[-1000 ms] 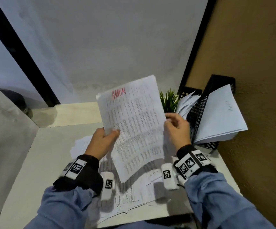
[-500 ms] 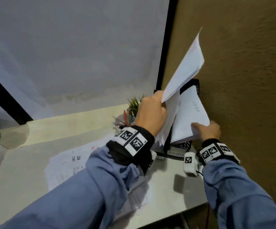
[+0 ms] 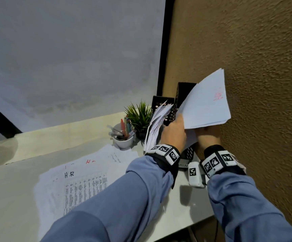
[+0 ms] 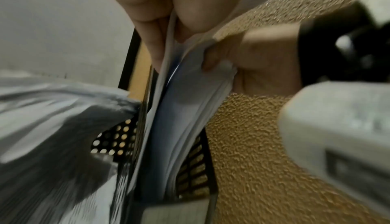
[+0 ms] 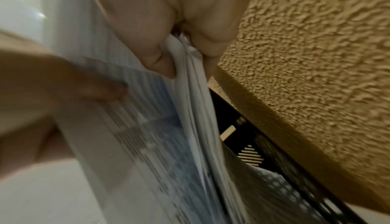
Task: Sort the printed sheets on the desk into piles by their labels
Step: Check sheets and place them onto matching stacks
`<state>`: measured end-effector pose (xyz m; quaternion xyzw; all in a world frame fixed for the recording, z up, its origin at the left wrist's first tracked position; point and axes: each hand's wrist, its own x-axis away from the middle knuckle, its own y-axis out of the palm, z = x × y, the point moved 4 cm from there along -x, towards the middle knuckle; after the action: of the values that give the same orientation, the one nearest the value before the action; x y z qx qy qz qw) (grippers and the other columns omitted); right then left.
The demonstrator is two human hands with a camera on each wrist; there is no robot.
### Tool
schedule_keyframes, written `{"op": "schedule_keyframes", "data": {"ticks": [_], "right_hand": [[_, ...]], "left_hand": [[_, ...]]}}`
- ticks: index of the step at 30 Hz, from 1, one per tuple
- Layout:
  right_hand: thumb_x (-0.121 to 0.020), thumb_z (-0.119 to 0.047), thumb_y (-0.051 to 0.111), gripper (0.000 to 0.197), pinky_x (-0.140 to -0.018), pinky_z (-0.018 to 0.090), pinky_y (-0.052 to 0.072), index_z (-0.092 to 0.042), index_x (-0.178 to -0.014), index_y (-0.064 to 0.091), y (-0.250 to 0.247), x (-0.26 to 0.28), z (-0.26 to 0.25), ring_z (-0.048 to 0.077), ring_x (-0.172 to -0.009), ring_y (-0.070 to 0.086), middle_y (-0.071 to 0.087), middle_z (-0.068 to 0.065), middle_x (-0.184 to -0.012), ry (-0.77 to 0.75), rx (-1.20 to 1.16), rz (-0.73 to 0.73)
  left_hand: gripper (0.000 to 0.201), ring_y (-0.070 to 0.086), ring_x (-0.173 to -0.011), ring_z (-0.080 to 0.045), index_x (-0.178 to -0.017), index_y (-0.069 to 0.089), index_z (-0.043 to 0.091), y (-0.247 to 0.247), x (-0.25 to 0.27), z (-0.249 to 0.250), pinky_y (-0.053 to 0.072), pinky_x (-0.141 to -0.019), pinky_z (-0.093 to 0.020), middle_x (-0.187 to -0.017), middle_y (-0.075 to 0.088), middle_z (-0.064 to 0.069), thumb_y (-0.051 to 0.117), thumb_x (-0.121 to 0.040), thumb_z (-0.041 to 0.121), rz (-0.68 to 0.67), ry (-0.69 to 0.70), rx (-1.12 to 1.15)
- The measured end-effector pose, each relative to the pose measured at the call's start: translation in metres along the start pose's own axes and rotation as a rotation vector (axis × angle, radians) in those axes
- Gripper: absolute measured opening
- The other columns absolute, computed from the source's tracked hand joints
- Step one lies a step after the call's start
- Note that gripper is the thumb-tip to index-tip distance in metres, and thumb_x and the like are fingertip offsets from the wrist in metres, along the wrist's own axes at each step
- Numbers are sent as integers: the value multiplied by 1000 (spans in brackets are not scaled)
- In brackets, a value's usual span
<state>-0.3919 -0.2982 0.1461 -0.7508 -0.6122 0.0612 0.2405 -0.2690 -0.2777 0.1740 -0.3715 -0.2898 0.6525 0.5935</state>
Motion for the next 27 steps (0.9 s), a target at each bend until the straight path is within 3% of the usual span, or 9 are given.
{"op": "schedule_keyframes", "data": {"ticks": [2, 3, 5, 8, 10, 14, 20, 23, 27], "right_hand": [[-98, -5, 39, 36, -93, 25, 37, 13, -128, 45, 0, 3, -11, 25, -114, 51, 49, 27, -134, -51, 13, -48], [-93, -1, 46, 30, -80, 24, 43, 15, -118, 51, -1, 4, -24, 21, -99, 54, 57, 30, -121, -214, -1, -15], [-85, 3, 56, 18, -62, 20, 39, 5, -103, 58, -10, 6, -40, 14, -78, 51, 62, 17, -88, -434, -61, 170], [-85, -3, 56, 16, -48, 22, 29, -5, -99, 51, -9, 13, -51, 19, -68, 49, 56, 6, -79, -560, 33, 223], [-86, -5, 55, 29, -53, 25, 27, -9, -114, 47, -4, 14, -49, 23, -73, 52, 57, 8, -86, -528, 62, 211], [-87, -6, 52, 61, -75, 30, 42, -21, -141, 29, 14, 6, -24, 34, -98, 59, 60, 19, -115, -304, 206, 73], [-84, 3, 46, 60, -76, 22, 38, -18, -138, 38, 12, 2, -23, 29, -100, 58, 58, 18, -122, -272, 198, 103], [-84, 3, 44, 61, -82, 27, 41, -19, -141, 35, 7, 5, -32, 32, -107, 56, 56, 19, -124, -306, 176, 156], [-84, -7, 52, 48, -80, 33, 43, -15, -130, 44, 18, 4, -18, 38, -105, 58, 59, 22, -119, -234, 299, 56]], "left_hand": [[54, 59, -99, -42, -140, 32, 9, 7, 0, -8, 44, -77, -45, -112, 61, -25, 39, -88, -2, -9, -26, 21], [53, 58, -100, -43, -140, 33, 10, 9, 1, -11, 44, -77, -45, -114, 60, -25, 39, -89, -1, -11, -33, 54], [49, 58, -100, -43, -138, 35, 13, 15, 1, -15, 45, -77, -44, -116, 60, -22, 42, -90, 3, -16, -33, 96], [42, 60, -100, -43, -131, 36, 9, 27, -1, -19, 46, -76, -44, -113, 61, -22, 45, -91, 5, -98, -31, 22], [41, 61, -99, -42, -129, 34, 5, 34, -3, -22, 47, -76, -45, -112, 61, -22, 47, -91, 7, -172, -15, -53], [39, 60, -102, -41, -122, 38, 1, 48, -2, -25, 48, -79, -42, -112, 60, -23, 53, -88, 14, -313, -54, -47], [31, 61, -100, -41, -123, 47, 0, 45, -3, -25, 48, -79, -44, -108, 63, -24, 44, -92, 1, -228, -63, -79], [28, 62, -97, -40, -118, 50, 1, 38, -4, -21, 48, -75, -43, -106, 64, -24, 42, -92, 1, -175, -31, -112], [22, 62, -96, -39, -111, 53, 3, 36, 2, -19, 47, -72, -39, -104, 64, -22, 46, -91, 11, -149, -43, -97]]}}
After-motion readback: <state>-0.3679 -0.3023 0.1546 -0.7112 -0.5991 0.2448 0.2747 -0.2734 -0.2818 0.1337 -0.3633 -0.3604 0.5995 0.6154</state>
